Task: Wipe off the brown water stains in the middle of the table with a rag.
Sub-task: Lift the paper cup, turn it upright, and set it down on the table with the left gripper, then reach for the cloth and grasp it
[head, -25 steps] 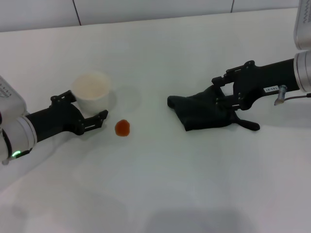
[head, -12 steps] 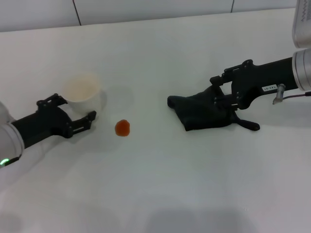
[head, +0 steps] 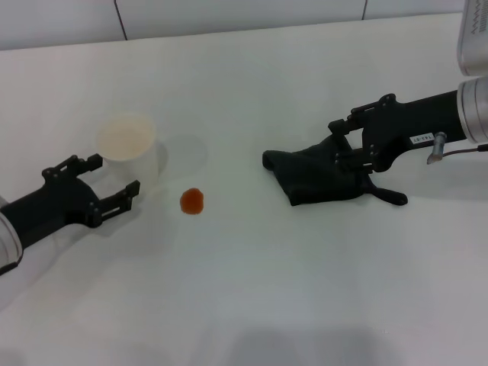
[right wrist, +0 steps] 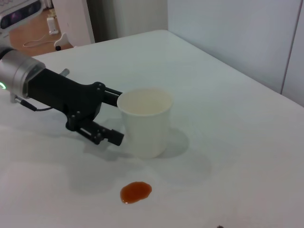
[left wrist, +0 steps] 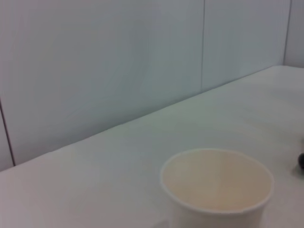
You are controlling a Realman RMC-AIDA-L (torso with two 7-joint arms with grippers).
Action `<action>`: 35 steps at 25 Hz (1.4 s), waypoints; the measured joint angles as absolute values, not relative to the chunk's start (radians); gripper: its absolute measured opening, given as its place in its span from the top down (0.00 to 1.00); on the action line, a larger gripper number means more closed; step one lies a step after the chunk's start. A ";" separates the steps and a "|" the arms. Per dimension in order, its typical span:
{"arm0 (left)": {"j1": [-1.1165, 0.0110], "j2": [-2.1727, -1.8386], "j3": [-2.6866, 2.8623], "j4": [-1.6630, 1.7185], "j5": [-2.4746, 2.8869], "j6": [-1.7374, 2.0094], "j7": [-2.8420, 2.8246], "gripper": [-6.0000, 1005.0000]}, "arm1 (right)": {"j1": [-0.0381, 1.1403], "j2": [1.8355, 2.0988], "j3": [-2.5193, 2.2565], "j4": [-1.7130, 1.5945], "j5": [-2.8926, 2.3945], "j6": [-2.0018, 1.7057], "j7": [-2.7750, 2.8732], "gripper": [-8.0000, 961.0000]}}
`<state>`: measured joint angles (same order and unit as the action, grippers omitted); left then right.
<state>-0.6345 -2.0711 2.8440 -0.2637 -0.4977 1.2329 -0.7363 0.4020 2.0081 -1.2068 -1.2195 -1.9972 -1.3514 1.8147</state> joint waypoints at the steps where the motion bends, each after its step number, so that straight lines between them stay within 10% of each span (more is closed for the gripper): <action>1: -0.629 -2.071 2.844 -0.264 -0.498 1.241 -0.737 0.19 | 0.402 2.009 -1.207 -1.220 -1.997 -1.351 1.815 0.44; 35: -0.513 -2.052 2.846 -0.549 -0.294 1.900 -0.872 0.19 | 0.712 2.015 -1.430 -1.262 -2.441 -1.506 2.500 0.51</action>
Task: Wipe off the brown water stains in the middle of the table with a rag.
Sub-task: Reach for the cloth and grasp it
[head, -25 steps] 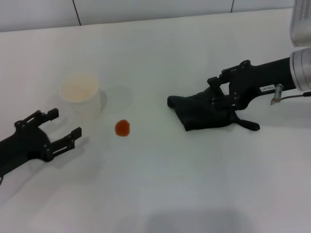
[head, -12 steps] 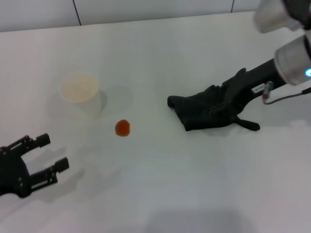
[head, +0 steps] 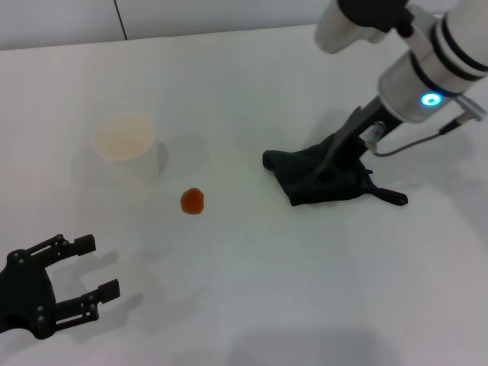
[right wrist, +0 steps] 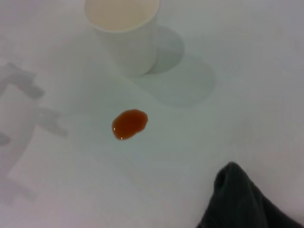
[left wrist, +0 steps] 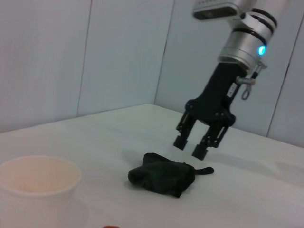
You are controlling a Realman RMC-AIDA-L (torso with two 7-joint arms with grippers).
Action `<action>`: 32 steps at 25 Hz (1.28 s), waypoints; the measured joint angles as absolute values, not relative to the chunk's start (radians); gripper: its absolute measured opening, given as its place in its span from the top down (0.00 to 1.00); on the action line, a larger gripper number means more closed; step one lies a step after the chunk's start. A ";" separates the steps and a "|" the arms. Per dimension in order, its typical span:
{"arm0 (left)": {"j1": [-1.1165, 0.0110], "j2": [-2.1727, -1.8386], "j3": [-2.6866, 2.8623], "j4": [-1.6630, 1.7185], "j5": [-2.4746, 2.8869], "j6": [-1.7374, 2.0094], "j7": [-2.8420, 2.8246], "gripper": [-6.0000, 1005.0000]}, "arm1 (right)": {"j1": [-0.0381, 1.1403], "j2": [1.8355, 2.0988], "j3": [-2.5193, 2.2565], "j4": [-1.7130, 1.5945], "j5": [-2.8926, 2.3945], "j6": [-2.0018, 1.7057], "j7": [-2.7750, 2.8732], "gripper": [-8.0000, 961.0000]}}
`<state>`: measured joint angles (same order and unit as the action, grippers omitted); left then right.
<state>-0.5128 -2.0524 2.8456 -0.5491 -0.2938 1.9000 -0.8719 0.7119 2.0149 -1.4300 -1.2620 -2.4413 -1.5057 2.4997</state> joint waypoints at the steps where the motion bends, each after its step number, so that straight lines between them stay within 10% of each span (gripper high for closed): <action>1: -0.513 -2.052 2.846 -0.549 -0.290 1.904 -0.868 0.19 | 0.732 2.016 -1.437 -1.236 -2.444 -1.493 2.502 0.52; 32: -0.509 -2.032 2.844 -0.604 -0.320 1.905 -0.857 0.19 | 0.911 2.025 -1.520 -0.904 -2.509 -1.294 2.510 0.58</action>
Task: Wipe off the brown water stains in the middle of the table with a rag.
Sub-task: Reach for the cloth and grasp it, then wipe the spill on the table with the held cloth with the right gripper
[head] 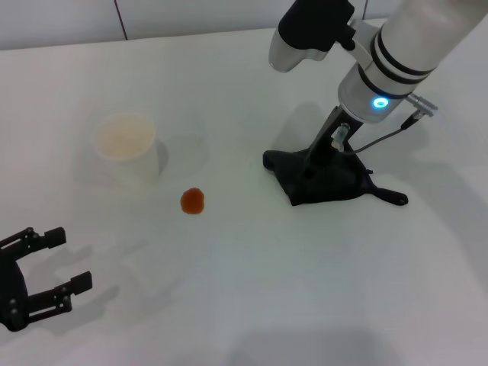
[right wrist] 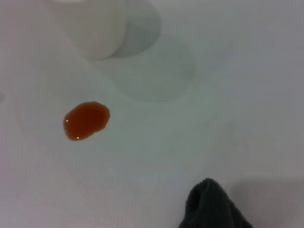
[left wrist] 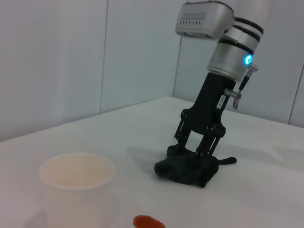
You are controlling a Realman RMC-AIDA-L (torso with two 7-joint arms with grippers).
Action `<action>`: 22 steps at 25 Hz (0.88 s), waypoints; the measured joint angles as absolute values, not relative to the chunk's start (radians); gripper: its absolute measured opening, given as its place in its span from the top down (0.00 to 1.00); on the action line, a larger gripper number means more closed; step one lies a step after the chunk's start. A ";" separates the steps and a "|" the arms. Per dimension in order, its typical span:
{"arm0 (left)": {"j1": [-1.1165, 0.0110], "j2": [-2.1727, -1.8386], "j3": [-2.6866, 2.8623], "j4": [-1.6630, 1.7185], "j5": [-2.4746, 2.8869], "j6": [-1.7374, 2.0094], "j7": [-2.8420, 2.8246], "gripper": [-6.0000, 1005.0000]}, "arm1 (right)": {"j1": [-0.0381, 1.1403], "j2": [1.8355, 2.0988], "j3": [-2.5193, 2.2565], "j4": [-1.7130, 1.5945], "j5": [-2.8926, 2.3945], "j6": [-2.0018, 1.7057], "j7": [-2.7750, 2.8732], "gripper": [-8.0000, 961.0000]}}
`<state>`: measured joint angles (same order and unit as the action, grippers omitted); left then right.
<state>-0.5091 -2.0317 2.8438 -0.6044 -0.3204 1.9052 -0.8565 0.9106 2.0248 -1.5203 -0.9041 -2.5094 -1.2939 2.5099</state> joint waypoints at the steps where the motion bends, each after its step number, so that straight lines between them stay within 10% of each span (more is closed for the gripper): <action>1: -0.509 -2.032 2.844 -0.604 -0.320 1.905 -0.857 0.19 | 0.912 2.025 -1.522 -0.897 -2.510 -1.290 2.510 0.58; 10: -0.511 -2.034 2.844 -0.604 -0.334 1.905 -0.857 0.19 | 0.955 2.025 -1.533 -0.819 -2.517 -1.269 2.517 0.60; 22: -0.511 -2.036 2.845 -0.604 -0.334 1.910 -0.855 0.19 | 0.967 2.028 -1.597 -0.841 -2.490 -1.282 2.513 0.96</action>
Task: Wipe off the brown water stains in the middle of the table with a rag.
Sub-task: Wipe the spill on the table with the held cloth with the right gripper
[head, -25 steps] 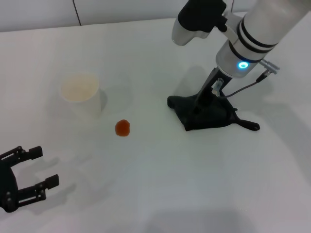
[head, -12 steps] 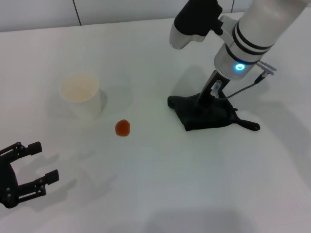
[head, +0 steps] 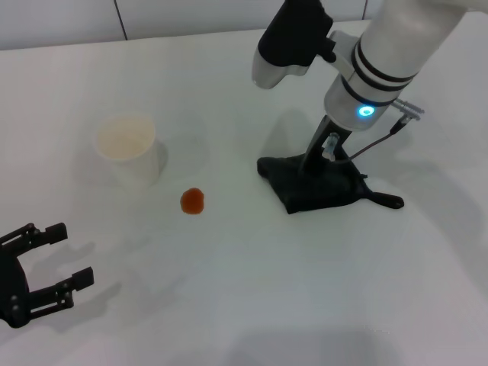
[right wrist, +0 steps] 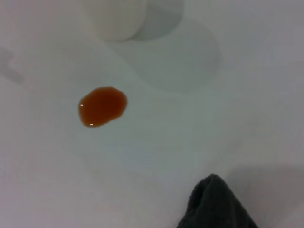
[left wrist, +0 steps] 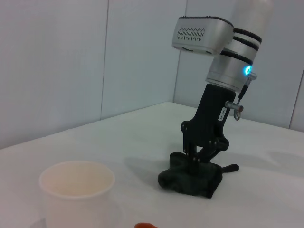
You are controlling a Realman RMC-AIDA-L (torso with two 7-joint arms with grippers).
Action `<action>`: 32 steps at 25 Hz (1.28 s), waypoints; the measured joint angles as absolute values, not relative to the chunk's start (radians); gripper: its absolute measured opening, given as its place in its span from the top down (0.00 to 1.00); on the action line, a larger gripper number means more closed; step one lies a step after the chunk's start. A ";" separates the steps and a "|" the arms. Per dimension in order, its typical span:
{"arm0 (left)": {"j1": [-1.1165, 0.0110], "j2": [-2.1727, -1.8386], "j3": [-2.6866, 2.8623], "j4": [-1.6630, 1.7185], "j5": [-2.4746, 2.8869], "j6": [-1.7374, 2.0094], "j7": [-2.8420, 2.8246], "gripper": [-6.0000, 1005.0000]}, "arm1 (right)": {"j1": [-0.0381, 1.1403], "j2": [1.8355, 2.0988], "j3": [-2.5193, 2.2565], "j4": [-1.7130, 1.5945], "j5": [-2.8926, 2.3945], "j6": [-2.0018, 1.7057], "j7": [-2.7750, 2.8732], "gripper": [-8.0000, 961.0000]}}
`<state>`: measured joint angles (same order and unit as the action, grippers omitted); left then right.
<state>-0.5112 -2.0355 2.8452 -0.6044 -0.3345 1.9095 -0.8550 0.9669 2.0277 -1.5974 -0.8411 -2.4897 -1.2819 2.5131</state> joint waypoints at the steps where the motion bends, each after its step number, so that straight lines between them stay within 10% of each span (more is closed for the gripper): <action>1: -0.510 -2.036 2.845 -0.604 -0.334 1.910 -0.855 0.19 | 0.969 2.028 -1.603 -0.841 -2.484 -1.282 2.513 0.97; 32: -0.500 -2.052 2.846 -0.603 -0.311 1.925 -0.828 0.20 | 1.122 2.028 -2.035 -0.832 -2.156 -1.065 2.512 0.97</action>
